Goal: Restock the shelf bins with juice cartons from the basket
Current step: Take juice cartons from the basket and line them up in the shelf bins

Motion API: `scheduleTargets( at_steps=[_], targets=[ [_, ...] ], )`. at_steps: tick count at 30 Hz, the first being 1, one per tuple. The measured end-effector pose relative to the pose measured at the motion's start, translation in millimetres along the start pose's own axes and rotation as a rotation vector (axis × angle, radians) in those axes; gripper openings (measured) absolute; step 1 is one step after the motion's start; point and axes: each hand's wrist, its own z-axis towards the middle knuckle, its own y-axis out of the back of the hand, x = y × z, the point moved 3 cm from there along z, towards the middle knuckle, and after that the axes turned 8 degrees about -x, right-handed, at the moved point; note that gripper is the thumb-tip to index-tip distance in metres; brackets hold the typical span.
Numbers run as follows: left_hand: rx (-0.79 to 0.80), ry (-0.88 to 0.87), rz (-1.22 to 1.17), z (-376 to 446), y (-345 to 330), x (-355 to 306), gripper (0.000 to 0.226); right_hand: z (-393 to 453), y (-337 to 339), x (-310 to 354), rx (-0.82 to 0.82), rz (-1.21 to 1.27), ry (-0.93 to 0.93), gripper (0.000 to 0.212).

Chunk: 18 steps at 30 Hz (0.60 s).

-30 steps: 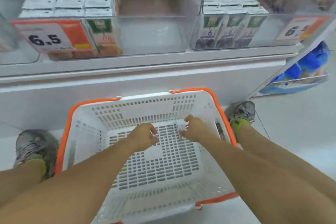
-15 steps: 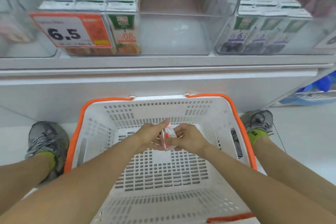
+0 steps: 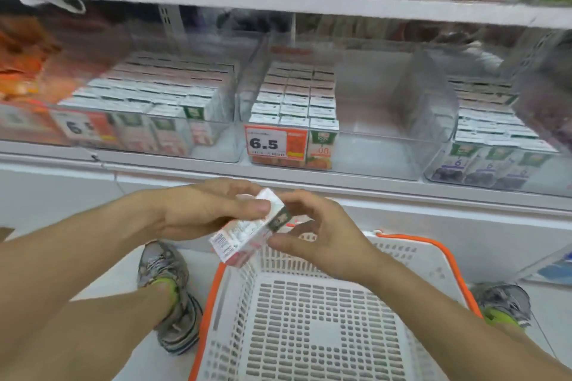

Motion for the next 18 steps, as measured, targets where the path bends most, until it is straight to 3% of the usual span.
scheduleTargets(
  at_steps=[2,8,10,13,16,18],
  targets=[
    [-0.052,-0.080,-0.042,-13.3,14.0,-11.2,0.099,13.9,-8.1,25.0,-0.016,-0.033,0.072,0.040],
    [-0.272,-0.355,-0.112,-29.6,62.5,-42.8,0.071,59.9,-24.5,74.2,-0.118,0.135,0.183,0.035],
    [-0.473,-0.455,-0.045,-32.2,77.8,-50.6,0.049,77.3,-32.4,86.7,-0.162,0.155,0.205,0.034],
    [-0.964,-0.601,0.047,-36.9,112.7,-50.4,0.016,103.6,-43.6,108.7,-0.288,0.006,0.257,0.037],
    [-1.096,-0.584,0.285,-34.3,138.8,-39.2,0.014,130.2,-50.7,131.6,-0.401,-0.226,0.362,0.034],
    [-1.114,-0.530,0.553,-28.3,153.7,-25.5,0.030,149.1,-56.9,138.9,-0.390,-0.440,0.382,0.035]
  ],
)
